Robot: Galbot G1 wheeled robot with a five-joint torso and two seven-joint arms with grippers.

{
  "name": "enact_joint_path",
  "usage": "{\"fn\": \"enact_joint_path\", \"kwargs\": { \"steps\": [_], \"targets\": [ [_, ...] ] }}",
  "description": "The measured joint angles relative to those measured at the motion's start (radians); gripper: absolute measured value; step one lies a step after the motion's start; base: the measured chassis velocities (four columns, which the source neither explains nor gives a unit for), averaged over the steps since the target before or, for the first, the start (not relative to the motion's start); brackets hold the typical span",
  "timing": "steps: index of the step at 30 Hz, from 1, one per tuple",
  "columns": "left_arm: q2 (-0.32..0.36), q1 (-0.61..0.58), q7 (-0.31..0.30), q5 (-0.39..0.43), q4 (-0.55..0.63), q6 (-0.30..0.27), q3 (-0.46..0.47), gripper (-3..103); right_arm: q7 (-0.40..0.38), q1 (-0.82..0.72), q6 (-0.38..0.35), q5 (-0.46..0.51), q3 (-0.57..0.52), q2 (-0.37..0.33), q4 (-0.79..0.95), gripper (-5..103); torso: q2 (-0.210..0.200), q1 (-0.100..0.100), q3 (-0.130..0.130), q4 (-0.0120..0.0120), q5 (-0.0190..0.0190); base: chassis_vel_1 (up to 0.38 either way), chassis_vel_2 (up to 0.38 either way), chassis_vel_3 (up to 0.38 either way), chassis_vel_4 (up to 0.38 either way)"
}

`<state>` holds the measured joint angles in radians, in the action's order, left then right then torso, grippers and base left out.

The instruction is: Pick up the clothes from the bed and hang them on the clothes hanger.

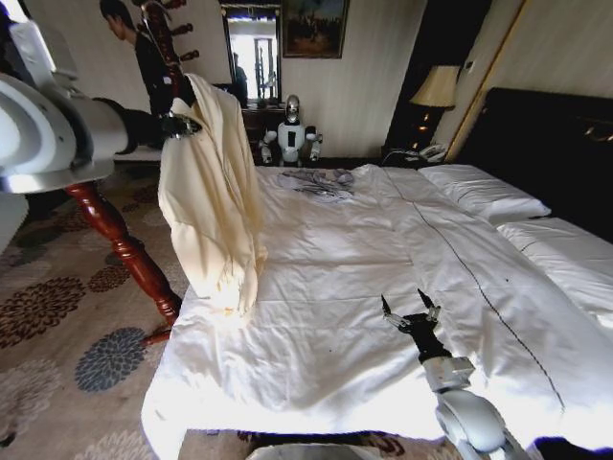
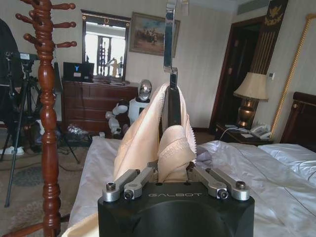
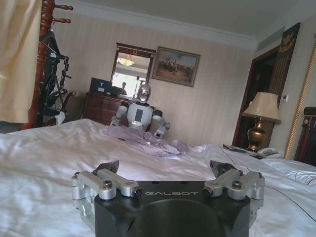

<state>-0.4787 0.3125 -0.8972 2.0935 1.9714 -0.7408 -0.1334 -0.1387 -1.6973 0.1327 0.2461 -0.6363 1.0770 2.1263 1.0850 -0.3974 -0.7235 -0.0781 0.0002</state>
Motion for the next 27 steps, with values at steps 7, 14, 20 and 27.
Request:
{"fn": "enact_joint_path", "kwargs": {
  "steps": [7,14,20,27],
  "targets": [
    [-0.032,0.165,-0.079,0.077,-0.073,0.000,-0.111,19,0.000,0.000,0.000,0.000,0.000,0.000,0.000,100,0.000,0.000,0.000,0.0000,0.0001,0.000,0.000,0.000,0.000],
    [-0.038,0.322,-0.105,0.139,-0.170,0.001,-0.239,19,0.000,0.000,0.000,0.000,0.000,0.000,0.000,100,0.000,0.000,0.000,0.0003,-0.0002,0.000,0.000,0.000,0.000],
    [-0.041,0.428,-0.140,0.205,-0.268,0.003,-0.301,19,0.000,0.000,0.000,0.000,0.000,0.000,0.000,100,0.000,0.000,0.000,0.0003,-0.0001,0.000,0.000,0.000,0.000],
    [-0.015,0.472,-0.163,0.258,-0.289,0.004,-0.325,19,0.000,0.000,0.000,0.000,0.000,0.000,0.000,100,0.000,0.000,0.000,0.0003,-0.0003,0.000,0.000,0.000,0.000]
  ]
}}
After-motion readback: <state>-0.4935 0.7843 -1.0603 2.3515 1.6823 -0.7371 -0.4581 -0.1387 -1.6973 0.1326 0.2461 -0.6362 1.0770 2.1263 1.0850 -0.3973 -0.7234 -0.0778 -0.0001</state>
